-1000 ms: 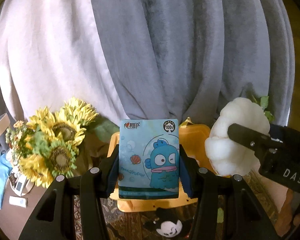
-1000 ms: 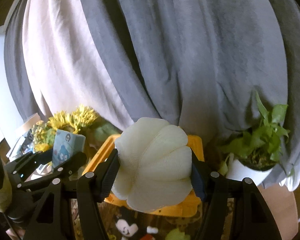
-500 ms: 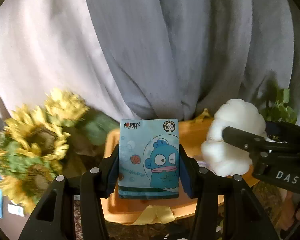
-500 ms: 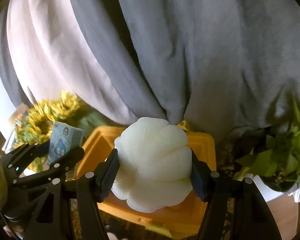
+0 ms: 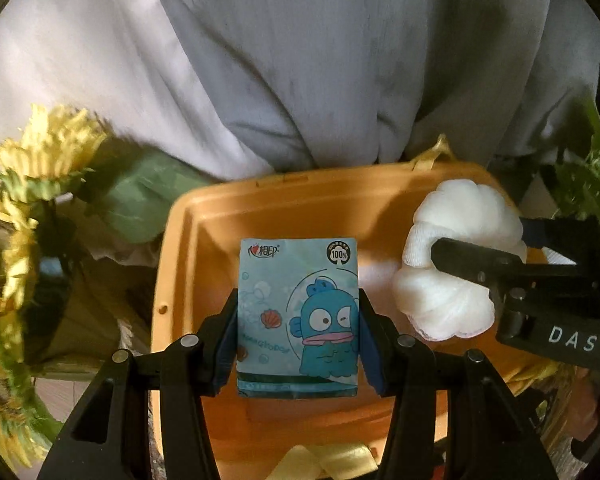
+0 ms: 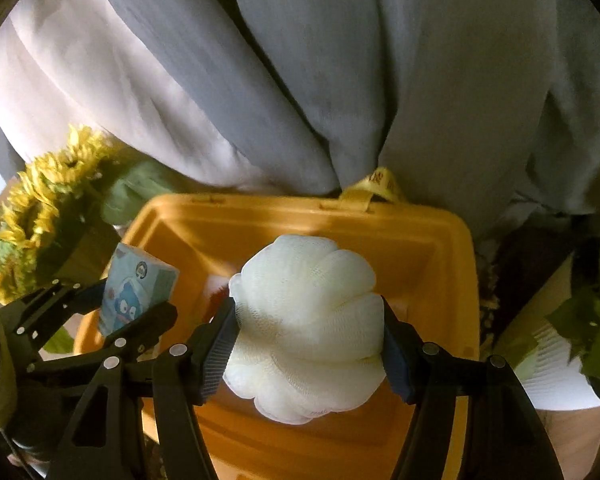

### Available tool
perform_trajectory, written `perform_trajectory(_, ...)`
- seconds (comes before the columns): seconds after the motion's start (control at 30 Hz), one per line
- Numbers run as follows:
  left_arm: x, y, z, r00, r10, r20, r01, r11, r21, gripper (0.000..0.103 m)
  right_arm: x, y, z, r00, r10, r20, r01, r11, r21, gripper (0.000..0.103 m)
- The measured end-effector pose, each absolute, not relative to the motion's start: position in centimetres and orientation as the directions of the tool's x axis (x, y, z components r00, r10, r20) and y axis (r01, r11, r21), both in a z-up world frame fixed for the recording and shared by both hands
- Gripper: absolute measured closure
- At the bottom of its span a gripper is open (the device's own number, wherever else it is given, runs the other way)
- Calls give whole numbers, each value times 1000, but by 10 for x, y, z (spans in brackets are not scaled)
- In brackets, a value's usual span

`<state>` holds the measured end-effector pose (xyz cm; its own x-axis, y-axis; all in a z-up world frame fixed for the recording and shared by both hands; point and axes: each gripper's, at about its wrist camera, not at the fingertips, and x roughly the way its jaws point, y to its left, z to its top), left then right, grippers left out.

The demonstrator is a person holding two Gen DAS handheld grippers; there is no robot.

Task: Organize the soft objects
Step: 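Lift both items over the orange crate and open both tools to release them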

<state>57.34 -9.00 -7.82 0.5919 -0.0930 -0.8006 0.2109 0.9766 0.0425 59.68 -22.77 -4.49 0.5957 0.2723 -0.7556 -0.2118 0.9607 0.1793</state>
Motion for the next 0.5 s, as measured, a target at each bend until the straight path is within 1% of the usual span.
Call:
perform_trajectory(0.07, 576, -90, -84, 574, -91, -814, 211, 977, 40, 51, 603, -227, -52, 579, 267, -770, -205, 962, 179, 36)
perform_trajectory(0.13, 579, -91, -89, 554, -96, -827, 221, 975, 34, 51, 607, -226, -57, 562, 265, -784, -208, 962, 176, 33)
perform_trajectory(0.17, 581, -91, -92, 543, -100, -834, 225, 974, 30, 51, 609, -226, -59, 550, 267, -791, -208, 961, 180, 33)
perform_trajectory(0.2, 582, -91, -94, 536, -101, -838, 226, 974, 28, 49, 611, -225, -62, 534, 276, -799, -213, 959, 189, 32)
perform_trajectory(0.23, 582, -91, -95, 535, -99, -839, 225, 974, 28, 42, 614, -224, -66, 518, 282, -808, -216, 957, 195, 32)
perform_trajectory(0.3, 580, -90, -95, 546, -89, -833, 215, 976, 37, 34, 617, -224, -69, 504, 287, -815, -207, 956, 209, 31)
perform_trajectory(0.33, 579, -90, -94, 553, -85, -829, 211, 977, 41, 31, 617, -223, -69, 509, 280, -814, -205, 958, 202, 28)
perform_trajectory(0.5, 571, -88, -85, 581, -74, -810, 194, 980, 50, 29, 612, -224, -55, 560, 244, -792, -194, 968, 161, 28)
